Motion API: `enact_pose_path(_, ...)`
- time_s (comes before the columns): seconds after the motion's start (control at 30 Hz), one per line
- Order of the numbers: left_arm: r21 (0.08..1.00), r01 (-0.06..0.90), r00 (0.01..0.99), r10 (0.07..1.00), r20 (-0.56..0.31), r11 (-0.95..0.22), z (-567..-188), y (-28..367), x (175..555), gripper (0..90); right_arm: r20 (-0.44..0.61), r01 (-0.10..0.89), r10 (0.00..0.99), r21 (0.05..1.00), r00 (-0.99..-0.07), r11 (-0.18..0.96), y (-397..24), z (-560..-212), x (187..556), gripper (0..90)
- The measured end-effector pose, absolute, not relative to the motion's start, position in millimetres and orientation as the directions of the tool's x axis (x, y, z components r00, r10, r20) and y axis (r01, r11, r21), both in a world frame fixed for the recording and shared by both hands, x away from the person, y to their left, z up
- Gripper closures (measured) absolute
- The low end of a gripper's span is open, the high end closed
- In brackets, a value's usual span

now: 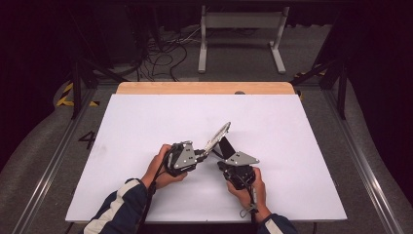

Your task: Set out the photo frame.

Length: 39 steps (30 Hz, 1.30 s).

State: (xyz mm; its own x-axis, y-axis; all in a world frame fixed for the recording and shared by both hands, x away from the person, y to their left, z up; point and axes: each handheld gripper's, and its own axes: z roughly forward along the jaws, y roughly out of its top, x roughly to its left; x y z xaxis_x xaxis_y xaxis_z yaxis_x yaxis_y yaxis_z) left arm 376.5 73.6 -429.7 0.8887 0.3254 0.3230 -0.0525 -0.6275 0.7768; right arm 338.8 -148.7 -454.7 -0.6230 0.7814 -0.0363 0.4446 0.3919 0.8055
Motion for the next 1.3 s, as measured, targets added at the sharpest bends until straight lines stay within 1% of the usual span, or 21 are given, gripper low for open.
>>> enact_pose_path(0.33, 0.783, -0.055, 0.896, 0.316, 0.313, -0.62, -431, 69, 377, 77.0, -0.034, 0.444, 0.777, 0.805, -0.628, 0.394, -157, -454, 342, 90.0)
enact_pose_path(0.63, 0.805, -0.039, 0.899, 0.332, 0.287, -0.592, -434, 65, 378, 75.1, -0.013, 0.457, 0.771, 0.799, -0.636, 0.39, -167, -454, 345, 90.0)
enact_pose_path(0.8, 0.822, -0.022, 0.908, 0.333, 0.255, -0.57, -435, 65, 379, 72.5, -0.037, 0.444, 0.759, 0.792, -0.65, 0.419, -169, -452, 343, 89.6)
enact_pose_path(0.87, 0.826, -0.018, 0.909, 0.334, 0.248, -0.564, -434, 65, 379, 73.0, -0.052, 0.441, 0.76, 0.787, -0.648, 0.431, -171, -451, 342, 89.6)
enact_pose_path(0.97, 0.828, -0.025, 0.912, 0.326, 0.248, -0.56, -433, 65, 379, 74.3, -0.036, 0.448, 0.759, 0.789, -0.65, 0.421, -175, -450, 343, 90.0)
enact_pose_path(1.3, 0.812, -0.048, 0.911, 0.307, 0.274, -0.582, -431, 62, 376, 74.9, -0.051, 0.457, 0.757, 0.771, -0.651, 0.445, -176, -452, 345, 90.0)
